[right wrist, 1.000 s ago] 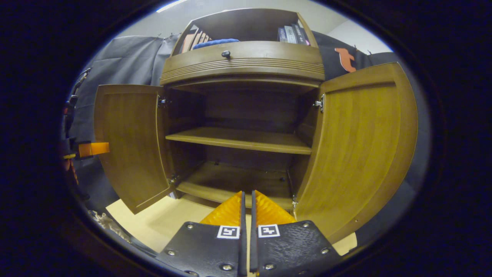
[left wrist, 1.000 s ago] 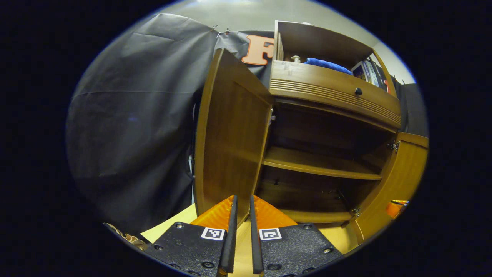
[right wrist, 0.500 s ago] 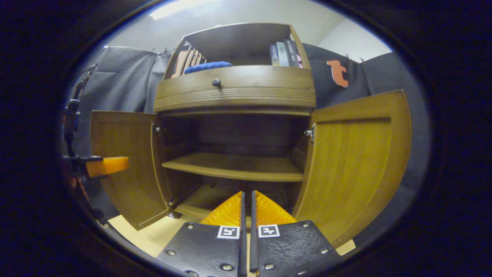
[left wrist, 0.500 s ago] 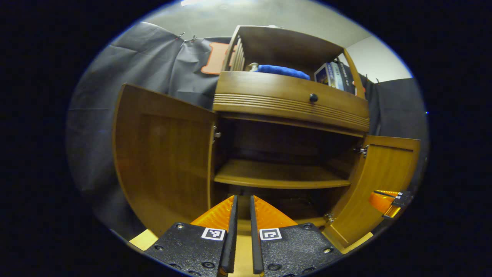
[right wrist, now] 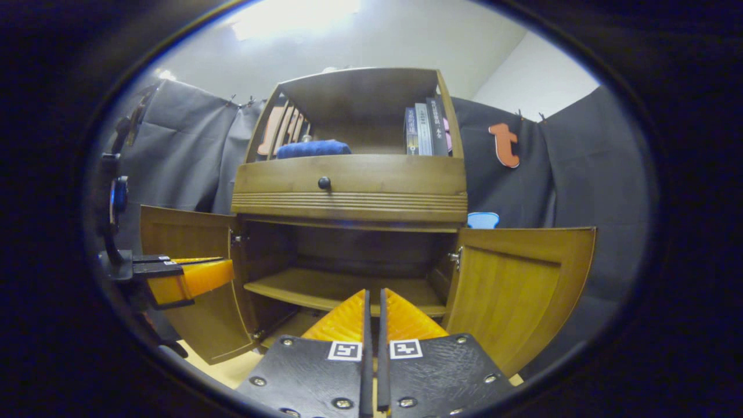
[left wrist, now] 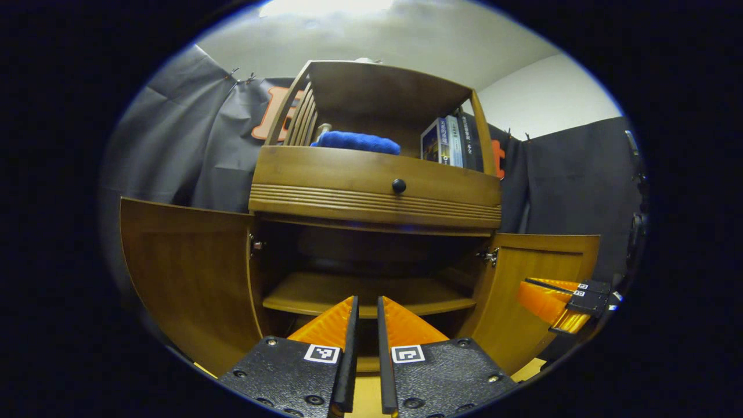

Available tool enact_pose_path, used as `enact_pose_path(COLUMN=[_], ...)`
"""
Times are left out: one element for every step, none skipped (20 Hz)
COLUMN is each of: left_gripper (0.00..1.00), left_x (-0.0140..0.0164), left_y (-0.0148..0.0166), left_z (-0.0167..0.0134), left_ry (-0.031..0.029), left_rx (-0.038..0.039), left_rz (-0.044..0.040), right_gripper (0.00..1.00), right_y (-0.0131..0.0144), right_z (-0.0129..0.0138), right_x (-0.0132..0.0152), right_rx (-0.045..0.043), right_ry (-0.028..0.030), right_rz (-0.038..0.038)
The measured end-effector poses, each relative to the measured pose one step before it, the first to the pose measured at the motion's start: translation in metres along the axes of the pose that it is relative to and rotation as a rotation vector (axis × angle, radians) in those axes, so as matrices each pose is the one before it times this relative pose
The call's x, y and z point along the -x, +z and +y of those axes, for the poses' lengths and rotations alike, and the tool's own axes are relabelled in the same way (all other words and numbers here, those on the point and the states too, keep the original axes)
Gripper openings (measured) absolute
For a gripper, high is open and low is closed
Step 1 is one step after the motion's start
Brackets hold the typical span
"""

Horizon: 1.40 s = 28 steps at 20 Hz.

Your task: Open the right door of the double-door shoe cabinet with the right hand, and open the left door with the left hand.

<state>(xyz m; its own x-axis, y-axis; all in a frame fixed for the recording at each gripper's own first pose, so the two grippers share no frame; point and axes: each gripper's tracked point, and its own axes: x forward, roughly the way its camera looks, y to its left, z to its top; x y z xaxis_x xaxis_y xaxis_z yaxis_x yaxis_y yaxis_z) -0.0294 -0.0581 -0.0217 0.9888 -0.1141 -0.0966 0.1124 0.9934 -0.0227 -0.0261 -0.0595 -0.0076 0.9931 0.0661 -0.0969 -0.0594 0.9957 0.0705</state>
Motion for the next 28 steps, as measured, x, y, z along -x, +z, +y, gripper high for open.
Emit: enact_pose_path(left_gripper=[0.14, 0.18, 0.19, 0.27, 0.35, 0.43, 0.53, 0.62, 0.71, 0.81, 0.92, 0.95, 0.97, 0.94, 0.95, 0.92, 0.92, 0.92, 0.95, 0.92, 0.92, 0.95, 0.95, 0.95, 0.95, 0.95, 0.95, 0.95], left_x=[0.00011, 0.0005, 0.00005, 0.00117, 0.00045, 0.0003, 0.00061, 0.00054, 0.00029, -0.00003, -0.00119, 0.00182, -0.00021, -0.00056, 0.00058, -0.00007, -0.00052, 0.00046, 0.00029, -0.00026, 0.0004, -0.00042, -0.00069, 0.00008, -0.00013, 0.00065, -0.0002, 0.00006], left_y=[0.00175, 0.0013, 0.00103, 0.00089, -0.00014, -0.00052, 0.00079, 0.00043, -0.00068, -0.00085, -0.00095, 0.0009, -0.00055, -0.0008, 0.00029, 0.00003, 0.00079, -0.00084, -0.00021, 0.00077, 0.00118, -0.00081, 0.00028, 0.00028, 0.00008, -0.00004, 0.00042, 0.00095], left_z=[-0.00212, -0.00065, -0.00146, -0.00243, -0.00121, 0.00169, 0.00063, 0.0003, 0.00089, 0.00087, 0.00289, 0.00157, 0.0014, 0.00013, 0.00126, 0.00027, 0.0004, 0.00059, 0.00049, -0.00056, 0.00003, -0.00036, -0.00025, -0.00034, -0.00048, 0.00025, -0.00061, 0.00019], left_ry=[-0.00311, 0.00251, -0.00373, -0.00527, -0.00378, 0.00664, -0.00323, 0.00229, 0.00067, 0.00238, 0.00853, 0.00416, 0.00228, 0.00238, 0.00099, 0.00092, 0.00047, 0.00004, -0.00032, -0.00125, -0.00145, -0.00193, -0.00193, -0.00191, -0.00157, -0.00229, -0.00157, -0.00149], left_rx=[-0.00985, -0.00813, -0.0026, -0.00022, -0.00246, -0.00248, 0.0023, 0.00417, 0.00276, 0.00191, 0.00015, 0.00081, 0.00097, 0.00127, 0.00134, 0.00074, 0.00047, 0.00015, -0.00018, -0.00049, -0.0004, -0.00106, -0.00075, -0.00059, -0.00008, 0.00004, -0.00012, 0.00076], left_rz=[-0.00601, -0.00365, -0.00555, -0.00171, -0.00132, -0.00193, -0.00079, -0.00239, 0.00291, 0.00037, -0.00182, -0.00003, 0.00026, 0.00113, -0.00036, 0.00034, -0.00006, -0.00033, -0.00121, -0.00154, -0.00075, -0.00082, -0.00074, 0.00004, -0.00134, -0.0011, -0.00028, -0.00118], right_gripper=[0.03, 0.03, 0.06, 0.23, 0.2, 0.21, 0.25, 0.25, 0.25, 0.37, 0.49, 0.61, 0.73, 0.85, 0.97, 0.97, 0.97, 0.97, 0.96, 0.96, 0.96, 0.96, 0.96, 0.96, 0.98, 0.97, 0.96, 0.96], right_y=[0.00006, 0.00047, 0.0004, -0.00105, -0.00025, -0.00107, 0.00002, 0.00079, -0.00165, 0.00078, 0.00035, -0.00061, -0.00134, 0.00043, -0.00075, -0.0008, 0.00041, 0.00004, 0.00008, -0.00093, -0.00004, 0.00028, -0.0003, 0.00034, 0.00081, 0.0003, 0.00088, -0.00001], right_z=[-0.00134, 0.0006, 0.00007, -0.00107, 0.00053, 0.0002, 0.00029, -0.00002, 0.00181, -0.00052, 0.00065, 0.00246, 0.00238, 0.0008, 0.001, 0.00023, -0.00009, 0.00022, -0.00035, -0.00134, -0.00025, -0.00104, -0.00049, -0.0005, -0.00042, -0.0004, -0.00061, -0.00019], right_x=[-0.00063, 0.00004, 0.00129, 0.00111, 0.00032, -0.00044, 0.0, 0.00265, -0.00164, 0.0001, -0.00043, -0.00094, 0.00198, 0.00313, -0.00241, -0.00111, 0.0006, -0.00003, -0.00008, 0.00105, -0.00012, 0.00073, 0.00064, 0.00028, 0.00047, 0.00066, 0.00034, 0.00061], right_rx=[-0.00258, -0.00321, -0.00179, -0.00091, -0.00319, -0.00326, -0.00124, -0.00111, -0.00156, 0.00169, 0.00136, -0.00061, 0.0023, 0.00074, 0.0025, 0.00182, 0.00183, 0.00183, 0.0004, -0.00119, -0.00201, -0.00218, -0.00168, -0.00096, -0.00042, -0.00026, -0.00013, 0.00028], right_ry=[-0.00336, 0.00021, -0.0022, -0.00588, -0.00028, 0.00147, -0.00073, -0.0003, 0.0039, -0.00415, 0.00633, 0.00958, 0.0044, 0.00068, -0.00367, -0.00021, -0.00238, -0.00237, -0.00307, -0.00246, -0.00249, -0.00349, -0.00281, -0.00295, -0.00256, -0.00216, -0.00289, -0.00174], right_rz=[-0.00138, -0.00262, -0.00115, 0.00264, 0.00047, 0.00006, 0.00007, 0.00093, -0.00137, -0.00096, -0.00147, 0.00178, 0.00287, 0.00135, 0.00076, 0.00083, -0.0001, -0.00017, -0.00007, 0.0011, 0.00076, 0.00068, 0.00153, -0.00034, -0.00116, -0.0016, -0.00177, -0.00058])
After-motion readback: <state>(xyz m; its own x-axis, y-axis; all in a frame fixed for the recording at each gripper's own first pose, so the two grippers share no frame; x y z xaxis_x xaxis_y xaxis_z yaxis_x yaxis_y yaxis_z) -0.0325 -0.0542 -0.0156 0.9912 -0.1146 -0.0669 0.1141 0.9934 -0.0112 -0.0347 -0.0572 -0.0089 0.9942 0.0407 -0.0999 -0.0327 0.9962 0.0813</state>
